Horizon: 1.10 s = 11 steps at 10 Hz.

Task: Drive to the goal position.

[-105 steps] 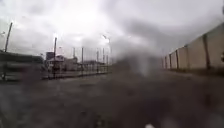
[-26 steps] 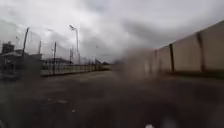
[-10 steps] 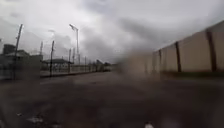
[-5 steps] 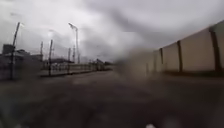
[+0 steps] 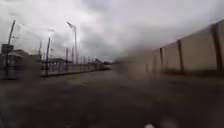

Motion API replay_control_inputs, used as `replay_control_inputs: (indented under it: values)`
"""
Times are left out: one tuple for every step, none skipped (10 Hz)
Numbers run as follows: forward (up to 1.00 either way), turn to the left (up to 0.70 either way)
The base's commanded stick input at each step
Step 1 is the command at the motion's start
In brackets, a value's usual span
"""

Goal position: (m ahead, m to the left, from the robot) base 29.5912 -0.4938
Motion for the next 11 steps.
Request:
replay_control_inputs:
  values:
    - [0.50, 0.02]
    - [0.50, 0.02]
    - [0.50, 0.02]
    - [0.50, 0.02]
    - [0.50, 0.02]
    - [0.50, 0.02]
    - [0.50, 0.02]
    - [0.50, 0.02]
    - [0.50, 0.02]
    - [0.50, 0.02]
    - [0.50, 0.02]
